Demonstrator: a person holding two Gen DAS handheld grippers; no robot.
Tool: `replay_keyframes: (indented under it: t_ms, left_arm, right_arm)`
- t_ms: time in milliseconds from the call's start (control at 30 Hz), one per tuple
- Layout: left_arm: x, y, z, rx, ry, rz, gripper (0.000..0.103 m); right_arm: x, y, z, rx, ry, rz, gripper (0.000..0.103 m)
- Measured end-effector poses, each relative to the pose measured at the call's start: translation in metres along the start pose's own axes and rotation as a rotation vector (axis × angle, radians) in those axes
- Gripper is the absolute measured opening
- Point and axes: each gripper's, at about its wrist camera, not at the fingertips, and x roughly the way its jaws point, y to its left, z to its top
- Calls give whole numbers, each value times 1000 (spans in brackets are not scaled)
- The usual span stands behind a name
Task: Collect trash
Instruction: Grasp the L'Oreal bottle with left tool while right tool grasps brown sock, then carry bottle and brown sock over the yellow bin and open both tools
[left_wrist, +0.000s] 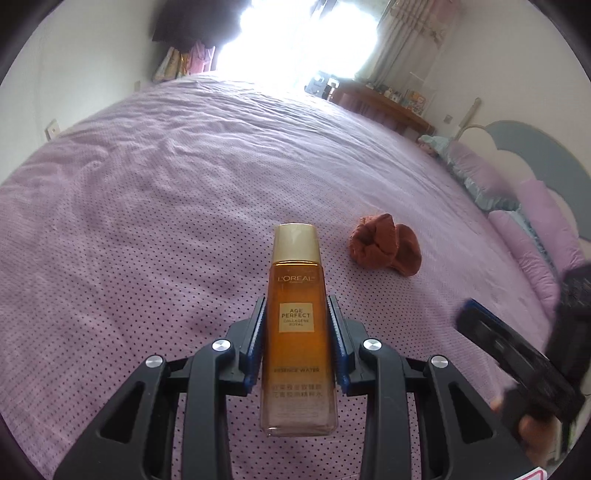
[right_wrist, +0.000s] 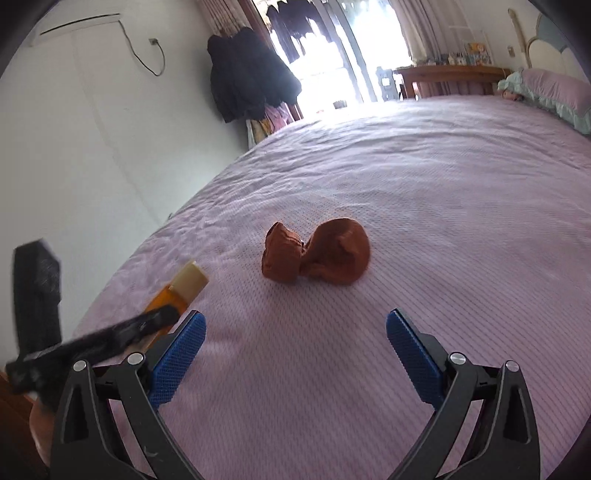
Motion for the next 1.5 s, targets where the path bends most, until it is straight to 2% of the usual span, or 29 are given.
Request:
replay_keyframes:
  t_ms: [167, 300, 467, 500, 567, 600, 633, 700, 767, 933, 1133, 1267, 1500]
  left_arm:
    - [1, 10, 4, -14, -7, -38, 32]
    - [2, 12, 4, -9, -7, -57, 32]
    - [5, 14, 4, -1, 4, -74, 32]
    - [6, 14, 4, -2, 3, -72, 32]
    - [7, 14, 4, -6, 7, -75, 32]
    - [9, 14, 4, -9, 12, -79, 32]
    - [10, 14, 4, -13, 18, -85, 32]
    - [10, 13, 1, -12, 29, -97, 32]
    - [7, 9, -3, -2, 36, -112, 32]
    - [-5, -9, -13, 48, 41, -135, 32]
    - [-20, -51, -44, 131, 83, -229, 32]
    - [-30, -88, -68, 206, 110, -293, 32]
    - [-37, -161, -119, 339, 194, -424, 32]
  right_arm:
    - [43, -7, 28, 51, 61, -16, 95]
    - [72, -18, 43, 112, 99, -65, 95]
    - [85, -20, 48, 104, 99, -86, 95]
    - [86, -20, 48, 100, 97, -82, 93]
    - [87, -19, 48, 91, 100, -38, 76]
    - [86, -19, 48, 88, 106, 10, 60]
    - [83, -19, 46, 90, 105, 38, 50]
    - [76, -17, 43, 75, 91, 58, 39]
    - [66, -14, 40, 51, 76, 62, 34]
    - [19, -12, 16, 9, 44, 67, 34]
    - [-55, -35, -26, 76, -9, 78, 34]
    - [-110, -56, -64, 140, -35, 42, 34]
    - [-220, -96, -139, 250, -118, -79, 34]
